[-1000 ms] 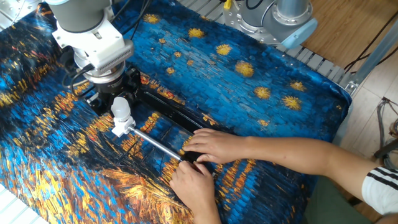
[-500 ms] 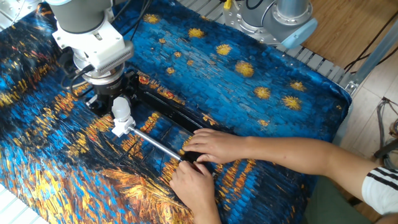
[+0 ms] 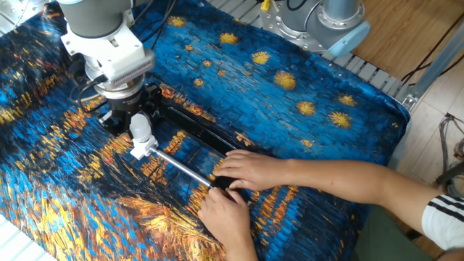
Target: Install the light bulb by rotating it
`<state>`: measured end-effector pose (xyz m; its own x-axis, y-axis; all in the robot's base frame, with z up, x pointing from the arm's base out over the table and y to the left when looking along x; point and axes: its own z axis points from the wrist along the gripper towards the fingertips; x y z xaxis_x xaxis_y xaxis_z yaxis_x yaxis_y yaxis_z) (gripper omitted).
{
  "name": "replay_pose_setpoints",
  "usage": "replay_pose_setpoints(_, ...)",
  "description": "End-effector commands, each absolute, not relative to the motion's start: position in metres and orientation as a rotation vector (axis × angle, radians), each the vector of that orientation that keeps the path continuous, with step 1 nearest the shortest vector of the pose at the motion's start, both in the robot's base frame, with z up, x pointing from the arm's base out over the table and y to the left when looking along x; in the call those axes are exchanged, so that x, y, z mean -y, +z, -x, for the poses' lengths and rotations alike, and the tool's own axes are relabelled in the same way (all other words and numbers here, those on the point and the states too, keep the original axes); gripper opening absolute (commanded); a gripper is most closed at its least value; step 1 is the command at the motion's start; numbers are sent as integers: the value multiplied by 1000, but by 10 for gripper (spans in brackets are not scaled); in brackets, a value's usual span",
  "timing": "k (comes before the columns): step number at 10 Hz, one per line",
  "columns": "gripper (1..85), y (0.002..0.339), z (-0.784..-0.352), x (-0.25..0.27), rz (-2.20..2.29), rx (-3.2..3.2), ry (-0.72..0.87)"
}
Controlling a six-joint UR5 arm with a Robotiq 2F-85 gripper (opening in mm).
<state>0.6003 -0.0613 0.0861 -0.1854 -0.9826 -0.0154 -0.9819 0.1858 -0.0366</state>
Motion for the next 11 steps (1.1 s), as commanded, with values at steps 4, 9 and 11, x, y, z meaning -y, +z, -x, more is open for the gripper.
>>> replay_pose_setpoints(4,330,85,-610,60,1656,-2530,-11)
replay_pose_setpoints(9,313,89,-620,83,1337,-2687,-73)
replay_pose_setpoints(11,310,85,-626,78,1135,-2745,-42)
